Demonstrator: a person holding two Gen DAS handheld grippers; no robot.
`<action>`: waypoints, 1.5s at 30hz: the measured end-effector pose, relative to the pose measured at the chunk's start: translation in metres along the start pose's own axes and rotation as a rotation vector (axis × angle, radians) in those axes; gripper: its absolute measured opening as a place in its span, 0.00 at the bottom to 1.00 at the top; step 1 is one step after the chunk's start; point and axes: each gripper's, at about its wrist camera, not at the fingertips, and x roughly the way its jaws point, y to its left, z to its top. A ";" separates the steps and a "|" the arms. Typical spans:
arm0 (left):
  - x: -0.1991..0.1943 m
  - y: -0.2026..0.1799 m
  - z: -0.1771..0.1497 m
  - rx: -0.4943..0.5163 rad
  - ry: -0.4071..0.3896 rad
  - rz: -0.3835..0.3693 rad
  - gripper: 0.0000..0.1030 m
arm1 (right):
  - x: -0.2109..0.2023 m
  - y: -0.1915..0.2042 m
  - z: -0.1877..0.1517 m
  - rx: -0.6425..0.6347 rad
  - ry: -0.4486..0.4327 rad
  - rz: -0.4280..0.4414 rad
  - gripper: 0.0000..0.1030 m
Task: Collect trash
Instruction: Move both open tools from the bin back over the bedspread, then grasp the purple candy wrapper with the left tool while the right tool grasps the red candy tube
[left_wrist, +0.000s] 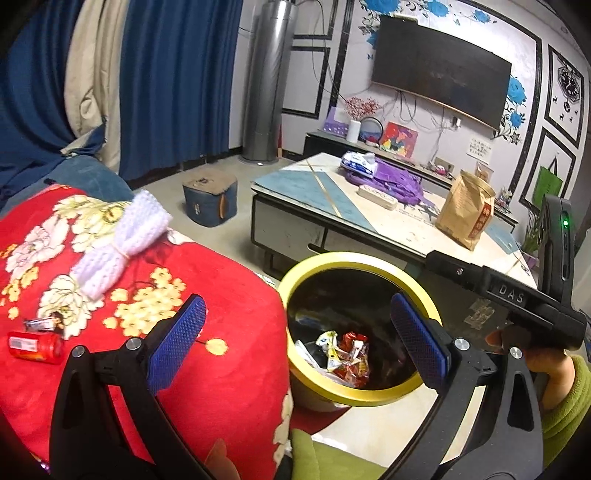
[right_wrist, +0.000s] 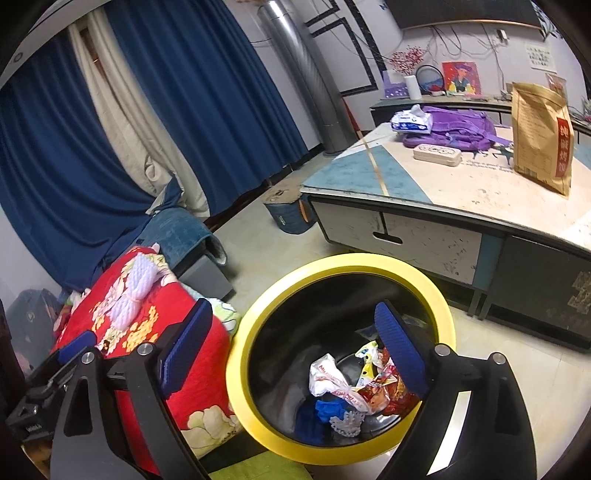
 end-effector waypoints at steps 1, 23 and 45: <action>-0.003 0.002 0.000 -0.001 -0.005 0.004 0.89 | -0.001 0.002 0.000 -0.005 -0.001 0.004 0.85; -0.064 0.062 0.003 -0.112 -0.126 0.122 0.89 | -0.006 0.072 -0.015 -0.170 0.016 0.105 0.86; -0.117 0.135 -0.015 -0.162 -0.145 0.294 0.89 | 0.011 0.166 -0.043 -0.363 0.092 0.257 0.87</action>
